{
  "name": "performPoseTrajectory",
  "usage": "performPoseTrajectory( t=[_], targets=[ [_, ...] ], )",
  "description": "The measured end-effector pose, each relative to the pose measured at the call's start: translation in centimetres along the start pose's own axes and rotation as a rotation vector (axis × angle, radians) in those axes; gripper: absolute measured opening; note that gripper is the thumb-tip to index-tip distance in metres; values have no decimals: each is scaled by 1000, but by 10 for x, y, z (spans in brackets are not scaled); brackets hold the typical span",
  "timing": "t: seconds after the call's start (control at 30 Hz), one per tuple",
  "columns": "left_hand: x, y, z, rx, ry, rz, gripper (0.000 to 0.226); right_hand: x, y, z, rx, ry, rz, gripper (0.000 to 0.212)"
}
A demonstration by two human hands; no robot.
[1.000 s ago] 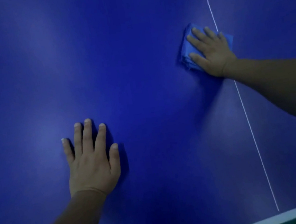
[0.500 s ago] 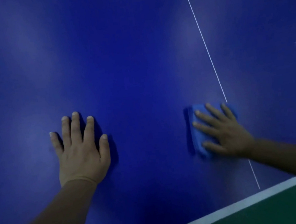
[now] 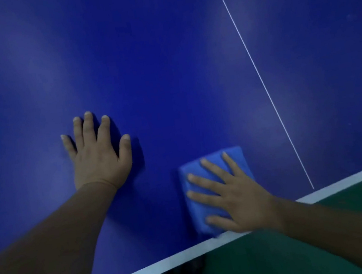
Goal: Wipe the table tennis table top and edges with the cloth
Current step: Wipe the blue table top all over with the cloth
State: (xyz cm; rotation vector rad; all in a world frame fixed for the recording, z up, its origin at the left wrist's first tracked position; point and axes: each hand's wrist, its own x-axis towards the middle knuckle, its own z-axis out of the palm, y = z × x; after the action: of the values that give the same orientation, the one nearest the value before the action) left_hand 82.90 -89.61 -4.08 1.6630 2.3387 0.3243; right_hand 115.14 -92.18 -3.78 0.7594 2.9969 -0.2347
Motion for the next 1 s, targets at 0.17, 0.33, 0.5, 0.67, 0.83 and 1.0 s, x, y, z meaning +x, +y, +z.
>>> performPoseTrajectory(
  t=[0.17, 0.33, 0.5, 0.67, 0.83, 1.0],
  targets=[
    [0, -5, -4, -98, -7, 11, 81, 6, 58, -4, -49, 6, 253, 65],
    [-35, -24, -22, -354, 18, -55, 77, 132, 103, -30, 26, 9, 757, 73],
    [-170, -60, -18, -113, 4, 33, 70, 203, 59, -38, 20, -102, 499, 66],
    [-193, -71, -9, -37, 27, 133, 65, 138, -51, -10, -36, -112, -33, 70],
    [-194, -66, -9, 36, -10, 142, 62, 0, -59, 12, -25, -73, -112, 60],
    [-194, -64, -9, 53, -19, 157, 62, -66, 40, -5, 13, -66, 780, 66]
  ],
)
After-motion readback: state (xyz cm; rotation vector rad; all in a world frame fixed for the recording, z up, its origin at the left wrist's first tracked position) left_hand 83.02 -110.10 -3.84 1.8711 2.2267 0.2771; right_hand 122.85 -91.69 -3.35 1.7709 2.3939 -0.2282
